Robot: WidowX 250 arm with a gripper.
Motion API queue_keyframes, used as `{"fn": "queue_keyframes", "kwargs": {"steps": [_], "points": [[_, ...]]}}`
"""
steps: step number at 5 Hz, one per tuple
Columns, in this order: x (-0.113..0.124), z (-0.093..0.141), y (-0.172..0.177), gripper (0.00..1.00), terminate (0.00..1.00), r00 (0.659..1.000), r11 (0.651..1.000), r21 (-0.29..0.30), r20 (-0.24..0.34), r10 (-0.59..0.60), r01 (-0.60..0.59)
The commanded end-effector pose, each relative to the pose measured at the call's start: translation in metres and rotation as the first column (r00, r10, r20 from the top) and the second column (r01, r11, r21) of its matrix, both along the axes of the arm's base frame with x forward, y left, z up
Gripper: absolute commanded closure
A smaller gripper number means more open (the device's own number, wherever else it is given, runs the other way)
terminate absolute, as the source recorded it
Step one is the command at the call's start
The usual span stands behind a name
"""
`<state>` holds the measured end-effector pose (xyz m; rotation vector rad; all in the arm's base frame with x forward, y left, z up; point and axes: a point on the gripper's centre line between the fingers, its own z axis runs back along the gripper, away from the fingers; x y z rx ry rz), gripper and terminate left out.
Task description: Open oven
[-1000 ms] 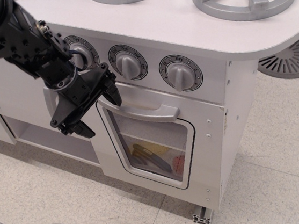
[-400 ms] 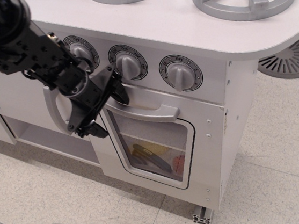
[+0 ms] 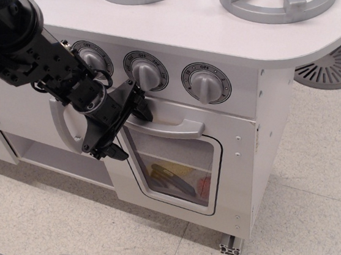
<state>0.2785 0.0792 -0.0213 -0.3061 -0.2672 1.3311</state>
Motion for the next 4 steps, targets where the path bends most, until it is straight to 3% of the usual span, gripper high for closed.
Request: {"fn": "queue_keyframes", "kwargs": {"steps": [1,2,3,4], "points": [[-0.028,0.018,0.010,0.00,0.00,0.997,0.998,0.046,-0.065,-0.041,0.044],[-0.041,0.019,0.010,0.00,0.00,0.990,0.993,0.079,-0.119,-0.073,0.083],[-0.054,0.035,0.003,0.00,0.00,0.974,0.977,0.139,-0.182,-0.136,0.162],[-0.058,0.061,0.005,0.00,0.00,0.958,0.948,0.203,-0.198,-0.205,0.245]]}}
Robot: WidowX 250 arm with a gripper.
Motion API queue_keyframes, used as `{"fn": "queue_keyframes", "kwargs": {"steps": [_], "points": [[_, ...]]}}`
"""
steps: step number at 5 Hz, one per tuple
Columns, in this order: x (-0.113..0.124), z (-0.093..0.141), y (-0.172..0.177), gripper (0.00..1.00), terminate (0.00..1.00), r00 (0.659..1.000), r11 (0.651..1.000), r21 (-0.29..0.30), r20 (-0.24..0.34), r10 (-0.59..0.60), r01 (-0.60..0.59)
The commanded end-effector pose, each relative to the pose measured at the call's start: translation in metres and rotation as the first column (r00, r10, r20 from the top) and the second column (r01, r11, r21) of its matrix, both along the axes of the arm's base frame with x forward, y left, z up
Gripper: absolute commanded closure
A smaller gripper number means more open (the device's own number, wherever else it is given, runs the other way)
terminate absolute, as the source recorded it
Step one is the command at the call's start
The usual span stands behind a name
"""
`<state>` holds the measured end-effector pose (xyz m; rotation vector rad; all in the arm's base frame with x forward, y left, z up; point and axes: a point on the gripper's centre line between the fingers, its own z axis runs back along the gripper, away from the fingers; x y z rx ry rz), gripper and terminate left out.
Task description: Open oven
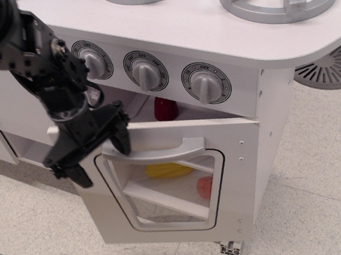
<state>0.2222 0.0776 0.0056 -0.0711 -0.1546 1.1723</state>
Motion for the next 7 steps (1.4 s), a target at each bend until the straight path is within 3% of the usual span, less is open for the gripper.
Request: {"fn": "queue_keyframes", "kwargs": {"steps": [1,2,3,5,7], "points": [[0.017,0.055,0.020,0.00,0.00,0.985,0.969,0.211,0.082,-0.150,0.130],[0.040,0.056,0.032,0.00,0.00,0.966,0.933,0.302,0.108,-0.236,0.194],[0.059,0.035,0.040,0.00,0.00,0.968,0.922,0.327,0.071,-0.242,0.206],[0.054,-0.017,0.031,0.00,0.00,0.987,0.957,0.244,-0.014,-0.161,0.159],[0.031,-0.024,0.010,0.00,0.00,0.987,0.969,0.188,-0.049,-0.155,0.162]]}}
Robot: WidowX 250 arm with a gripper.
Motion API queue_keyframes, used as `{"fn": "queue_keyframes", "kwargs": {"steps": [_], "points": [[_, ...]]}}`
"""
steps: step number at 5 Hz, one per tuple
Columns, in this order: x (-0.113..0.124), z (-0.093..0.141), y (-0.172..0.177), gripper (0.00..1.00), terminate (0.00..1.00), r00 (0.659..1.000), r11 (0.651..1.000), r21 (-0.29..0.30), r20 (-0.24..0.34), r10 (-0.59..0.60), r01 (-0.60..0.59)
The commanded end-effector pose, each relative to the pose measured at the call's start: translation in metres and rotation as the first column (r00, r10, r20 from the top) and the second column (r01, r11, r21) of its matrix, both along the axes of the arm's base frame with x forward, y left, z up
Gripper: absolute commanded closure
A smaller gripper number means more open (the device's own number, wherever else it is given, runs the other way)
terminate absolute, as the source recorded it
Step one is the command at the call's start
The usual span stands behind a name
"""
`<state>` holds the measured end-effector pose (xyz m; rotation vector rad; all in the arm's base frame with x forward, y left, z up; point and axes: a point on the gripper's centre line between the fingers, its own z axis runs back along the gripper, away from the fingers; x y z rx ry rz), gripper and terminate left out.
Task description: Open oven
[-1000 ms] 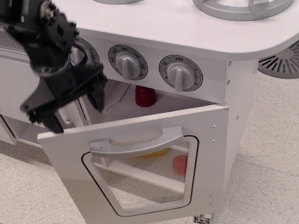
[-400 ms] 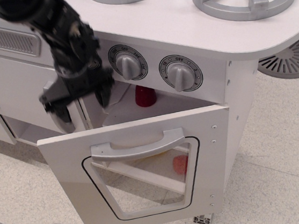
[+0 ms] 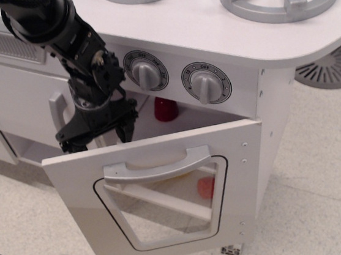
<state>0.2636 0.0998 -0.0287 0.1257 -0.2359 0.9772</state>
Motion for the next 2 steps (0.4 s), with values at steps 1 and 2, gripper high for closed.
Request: {"fn": "queue_keyframes", "kwargs": {"steps": [1,2], "points": [[-0.021,0.002,-0.033,0.00,0.00,0.998,0.999,-0.039,-0.054,0.016,-0.018],[-0.029,0.004,-0.055,0.00,0.00,0.998,0.995,-0.089,-0.050,0.045,-0.049]]}}
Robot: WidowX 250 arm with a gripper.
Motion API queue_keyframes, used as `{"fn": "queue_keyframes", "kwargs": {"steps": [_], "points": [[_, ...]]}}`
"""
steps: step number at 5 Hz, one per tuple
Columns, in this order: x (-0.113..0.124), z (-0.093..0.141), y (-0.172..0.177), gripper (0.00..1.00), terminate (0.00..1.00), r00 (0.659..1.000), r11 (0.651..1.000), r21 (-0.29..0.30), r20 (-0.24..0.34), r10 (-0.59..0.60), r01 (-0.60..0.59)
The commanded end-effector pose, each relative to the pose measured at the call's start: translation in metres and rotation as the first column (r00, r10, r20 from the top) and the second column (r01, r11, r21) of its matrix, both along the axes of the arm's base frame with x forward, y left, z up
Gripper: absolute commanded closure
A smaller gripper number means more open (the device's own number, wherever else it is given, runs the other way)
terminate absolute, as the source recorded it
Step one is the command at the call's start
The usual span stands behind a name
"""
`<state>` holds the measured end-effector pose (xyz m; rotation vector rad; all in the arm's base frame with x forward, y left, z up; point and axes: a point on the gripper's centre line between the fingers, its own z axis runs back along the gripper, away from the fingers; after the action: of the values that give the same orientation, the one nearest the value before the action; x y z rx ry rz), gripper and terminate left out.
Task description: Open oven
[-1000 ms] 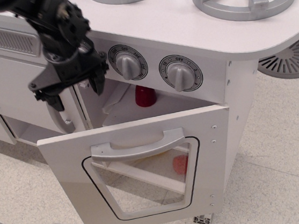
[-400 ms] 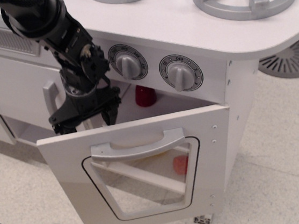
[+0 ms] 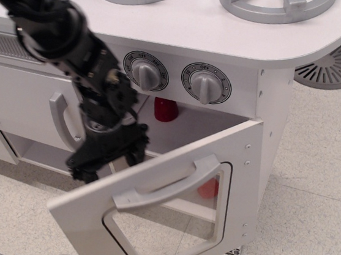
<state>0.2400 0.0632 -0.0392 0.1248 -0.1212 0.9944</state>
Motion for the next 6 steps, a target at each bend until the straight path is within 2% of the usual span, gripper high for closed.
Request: {"fn": "queue_keyframes", "kwargs": {"steps": [1,3,4,6], "points": [[-0.013,0.021,-0.046,0.00,0.00,0.995,0.989,-0.121,0.042,0.089,-0.084],[-0.034,0.026,-0.084,0.00,0.00,0.988,0.969,-0.203,0.024,0.150,-0.142],[-0.042,0.028,-0.097,0.00,0.00,0.986,0.962,-0.219,0.005,0.169,-0.164],[-0.042,0.028,-0.097,0.00,0.00,0.986,0.962,-0.219,0.005,0.169,-0.164]]}}
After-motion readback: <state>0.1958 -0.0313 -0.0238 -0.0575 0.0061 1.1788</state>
